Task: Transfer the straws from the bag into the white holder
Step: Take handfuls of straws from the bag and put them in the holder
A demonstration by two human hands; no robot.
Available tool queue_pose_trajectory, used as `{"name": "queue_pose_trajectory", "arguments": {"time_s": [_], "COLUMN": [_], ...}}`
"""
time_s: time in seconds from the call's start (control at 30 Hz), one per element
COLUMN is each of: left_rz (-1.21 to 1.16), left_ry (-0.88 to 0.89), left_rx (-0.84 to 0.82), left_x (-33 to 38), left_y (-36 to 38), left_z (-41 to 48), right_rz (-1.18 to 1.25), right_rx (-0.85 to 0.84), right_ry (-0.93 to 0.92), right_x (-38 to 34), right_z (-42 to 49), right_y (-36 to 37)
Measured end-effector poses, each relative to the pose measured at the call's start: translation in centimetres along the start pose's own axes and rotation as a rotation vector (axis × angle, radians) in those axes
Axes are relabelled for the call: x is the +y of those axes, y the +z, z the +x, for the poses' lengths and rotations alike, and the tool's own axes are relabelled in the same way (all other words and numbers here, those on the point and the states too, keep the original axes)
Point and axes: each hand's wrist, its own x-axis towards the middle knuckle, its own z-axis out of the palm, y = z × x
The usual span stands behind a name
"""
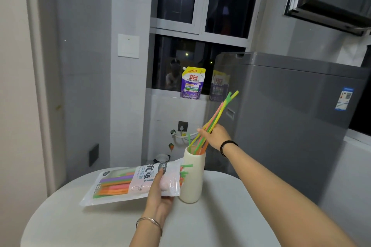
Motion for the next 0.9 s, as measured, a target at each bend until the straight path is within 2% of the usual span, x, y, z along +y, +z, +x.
{"name": "queue_pose_trajectory", "arguments": {"time_s": [0.57, 0.9], "left_rz": [0.002, 0.016], "left_ry": [0.027, 0.029], "left_rx": [-0.004, 0.013], "left_x": [0.7, 1.0], "left_y": [-0.3, -0.5], "left_z": [0.1, 0.0], "right_rz": [0.005, 0.081], "right_rx": [-0.038, 0.02], "right_ry": [0.036, -0.009], "right_x": [2.1, 1.7], "right_z": [-0.1, -0.7], "right_y": [1.0, 0.6]}}
